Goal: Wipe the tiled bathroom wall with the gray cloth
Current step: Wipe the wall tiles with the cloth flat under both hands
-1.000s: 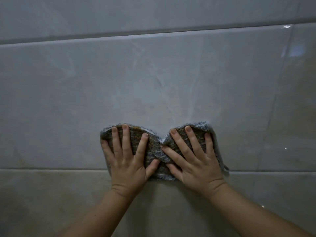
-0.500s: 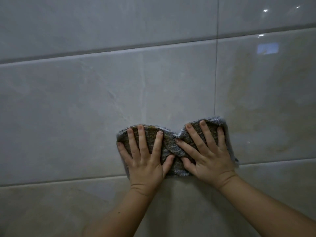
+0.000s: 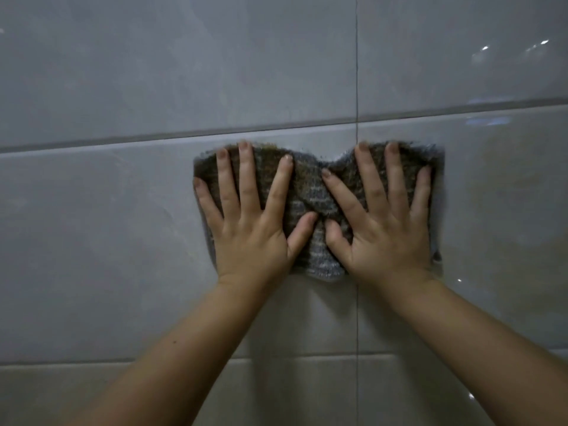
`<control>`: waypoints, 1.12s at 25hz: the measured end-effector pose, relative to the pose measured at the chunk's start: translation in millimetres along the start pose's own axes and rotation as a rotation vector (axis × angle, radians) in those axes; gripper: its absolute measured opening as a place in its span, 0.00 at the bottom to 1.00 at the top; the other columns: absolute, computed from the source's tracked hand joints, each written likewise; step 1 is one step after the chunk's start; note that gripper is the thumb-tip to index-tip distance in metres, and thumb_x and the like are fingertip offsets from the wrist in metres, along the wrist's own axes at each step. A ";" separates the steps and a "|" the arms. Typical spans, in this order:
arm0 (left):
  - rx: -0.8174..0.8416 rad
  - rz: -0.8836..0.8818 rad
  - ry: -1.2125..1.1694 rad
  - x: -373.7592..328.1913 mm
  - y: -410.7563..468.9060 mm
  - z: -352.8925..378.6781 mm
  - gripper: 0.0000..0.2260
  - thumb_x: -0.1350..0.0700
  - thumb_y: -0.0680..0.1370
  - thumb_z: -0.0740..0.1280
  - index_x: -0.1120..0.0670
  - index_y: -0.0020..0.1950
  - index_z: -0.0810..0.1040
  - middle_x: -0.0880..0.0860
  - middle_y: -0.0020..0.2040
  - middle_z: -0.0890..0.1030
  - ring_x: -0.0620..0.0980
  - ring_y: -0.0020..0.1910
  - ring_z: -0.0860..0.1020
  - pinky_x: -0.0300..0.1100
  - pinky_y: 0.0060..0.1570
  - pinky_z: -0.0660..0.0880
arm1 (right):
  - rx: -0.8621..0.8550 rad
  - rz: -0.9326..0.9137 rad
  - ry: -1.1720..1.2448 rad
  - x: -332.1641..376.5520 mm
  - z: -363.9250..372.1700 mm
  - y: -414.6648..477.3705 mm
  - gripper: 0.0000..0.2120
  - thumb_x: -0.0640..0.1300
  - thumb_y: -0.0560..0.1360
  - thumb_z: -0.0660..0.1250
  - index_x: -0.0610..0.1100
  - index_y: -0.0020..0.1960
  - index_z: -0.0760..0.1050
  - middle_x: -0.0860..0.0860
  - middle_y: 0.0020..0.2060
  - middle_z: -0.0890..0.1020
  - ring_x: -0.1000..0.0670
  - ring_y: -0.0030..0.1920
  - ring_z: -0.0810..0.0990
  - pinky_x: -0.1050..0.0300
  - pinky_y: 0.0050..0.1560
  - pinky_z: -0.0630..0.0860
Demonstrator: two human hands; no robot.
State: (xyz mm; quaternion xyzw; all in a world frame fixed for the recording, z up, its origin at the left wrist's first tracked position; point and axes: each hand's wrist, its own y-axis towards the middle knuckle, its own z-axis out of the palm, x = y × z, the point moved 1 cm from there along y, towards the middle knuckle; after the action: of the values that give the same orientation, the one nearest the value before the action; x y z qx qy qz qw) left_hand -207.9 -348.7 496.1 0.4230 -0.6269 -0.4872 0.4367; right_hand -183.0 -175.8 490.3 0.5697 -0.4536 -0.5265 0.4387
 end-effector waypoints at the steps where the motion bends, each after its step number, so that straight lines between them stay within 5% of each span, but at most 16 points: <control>1: -0.009 -0.011 0.003 -2.0 7.8 1.2 0.30 0.35 0.81 0.52 0.49 0.79 0.60 0.65 0.78 0.58 0.68 0.77 0.54 0.71 0.71 0.50 | 0.001 0.007 0.011 -3.2 0.7 7.2 0.28 0.55 0.76 0.59 0.55 0.75 0.62 0.44 0.76 0.60 0.37 0.76 0.57 0.31 0.73 0.49; 19: 0.134 -0.011 -0.030 -57.3 -20.3 -0.2 0.32 0.35 0.79 0.54 0.50 0.79 0.56 0.64 0.79 0.53 0.67 0.78 0.50 0.74 0.69 0.50 | 0.111 -0.078 -0.019 -57.4 -18.5 -26.9 0.32 0.58 0.72 0.63 0.56 0.75 0.61 0.44 0.76 0.60 0.37 0.77 0.55 0.29 0.72 0.51; 24: 0.060 -0.054 -0.031 -75.0 71.4 -1.6 0.32 0.34 0.80 0.50 0.49 0.80 0.56 0.63 0.80 0.53 0.65 0.78 0.49 0.72 0.71 0.47 | 0.062 0.099 -0.041 -90.8 -22.7 47.4 0.29 0.62 0.78 0.55 0.55 0.77 0.58 0.43 0.78 0.56 0.37 0.77 0.51 0.30 0.73 0.46; 28: 0.072 -0.056 -0.047 -110.6 40.7 7.2 0.32 0.36 0.80 0.53 0.50 0.80 0.56 0.64 0.79 0.53 0.66 0.78 0.49 0.72 0.71 0.46 | 0.033 0.163 -0.071 -100.2 -19.1 3.3 0.29 0.60 0.77 0.56 0.54 0.76 0.59 0.41 0.77 0.58 0.36 0.76 0.54 0.29 0.72 0.49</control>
State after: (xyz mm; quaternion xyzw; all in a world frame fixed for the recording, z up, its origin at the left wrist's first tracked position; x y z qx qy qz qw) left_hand -190.2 -234.4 520.0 0.4443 -0.6419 -0.4862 0.3927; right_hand -167.6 -78.0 514.9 0.5192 -0.5222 -0.5014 0.4543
